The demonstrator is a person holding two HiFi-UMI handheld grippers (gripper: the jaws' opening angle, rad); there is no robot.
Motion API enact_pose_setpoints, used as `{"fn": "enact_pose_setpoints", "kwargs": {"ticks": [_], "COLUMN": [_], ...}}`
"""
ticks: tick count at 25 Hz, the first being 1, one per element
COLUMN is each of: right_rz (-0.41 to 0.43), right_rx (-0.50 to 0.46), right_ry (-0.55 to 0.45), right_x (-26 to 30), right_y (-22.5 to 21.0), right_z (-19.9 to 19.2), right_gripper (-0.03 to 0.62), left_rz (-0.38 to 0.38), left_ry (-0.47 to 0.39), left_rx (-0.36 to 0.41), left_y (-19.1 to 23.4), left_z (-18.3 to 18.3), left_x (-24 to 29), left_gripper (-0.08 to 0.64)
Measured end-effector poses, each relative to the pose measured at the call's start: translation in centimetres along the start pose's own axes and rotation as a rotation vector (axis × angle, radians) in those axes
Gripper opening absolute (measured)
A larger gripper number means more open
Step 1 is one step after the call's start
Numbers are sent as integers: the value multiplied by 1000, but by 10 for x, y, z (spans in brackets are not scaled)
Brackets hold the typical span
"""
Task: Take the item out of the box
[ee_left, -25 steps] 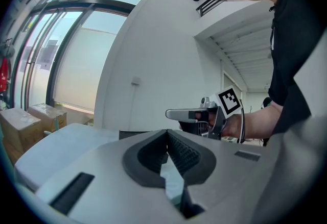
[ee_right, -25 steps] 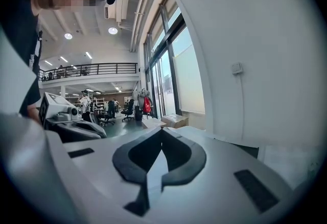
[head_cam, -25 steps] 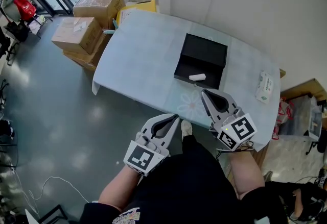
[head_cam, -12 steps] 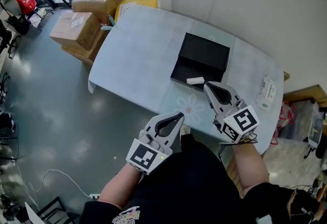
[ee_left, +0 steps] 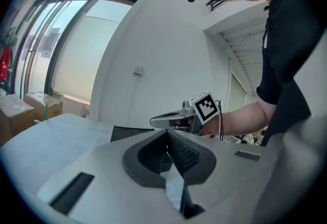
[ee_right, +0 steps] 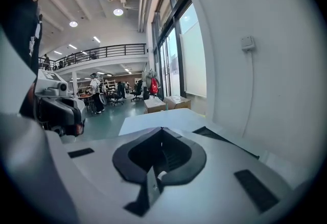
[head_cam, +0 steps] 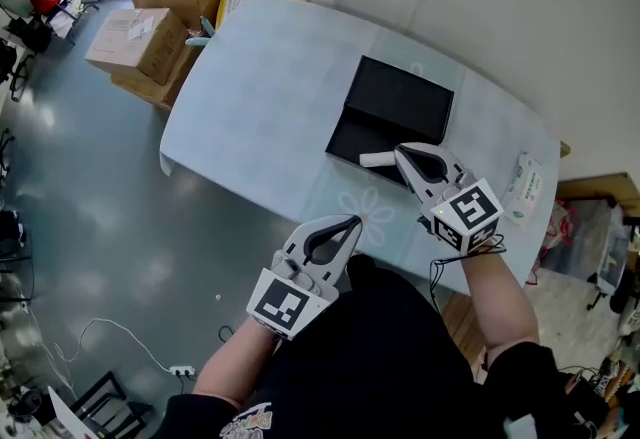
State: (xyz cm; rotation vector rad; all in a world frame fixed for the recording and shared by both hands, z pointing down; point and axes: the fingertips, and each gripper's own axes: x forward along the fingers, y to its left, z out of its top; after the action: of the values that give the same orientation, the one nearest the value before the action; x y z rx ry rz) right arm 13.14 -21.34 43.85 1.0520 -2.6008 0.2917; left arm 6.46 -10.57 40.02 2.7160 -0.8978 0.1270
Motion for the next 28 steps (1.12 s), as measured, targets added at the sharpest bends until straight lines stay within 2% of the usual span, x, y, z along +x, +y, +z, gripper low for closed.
{"fn": "enact_pose_setpoints", "kwargs": {"ticks": [5, 11, 14, 20, 28], "right_rz": [58, 161, 196, 260, 342], "right_rx": [-24, -138, -210, -362, -587], "right_ry": [102, 286, 379, 543, 708], "right_x": [21, 43, 50, 58, 63], "right_y": [-18, -25, -29, -34, -37], "right_z": [-26, -69, -92, -128, -164], "right_gripper": [11, 14, 28, 100, 138], "left_rz": [-2, -3, 0, 16, 55], "left_ry": [14, 41, 50, 56, 65], "left_rx": [-16, -37, -44, -56, -80], "left_y": [6, 13, 16, 24, 32], "left_z": [-7, -16, -20, -24, -31], "left_x": [15, 28, 32, 36, 33], "left_gripper": [8, 8, 8, 8, 9]}}
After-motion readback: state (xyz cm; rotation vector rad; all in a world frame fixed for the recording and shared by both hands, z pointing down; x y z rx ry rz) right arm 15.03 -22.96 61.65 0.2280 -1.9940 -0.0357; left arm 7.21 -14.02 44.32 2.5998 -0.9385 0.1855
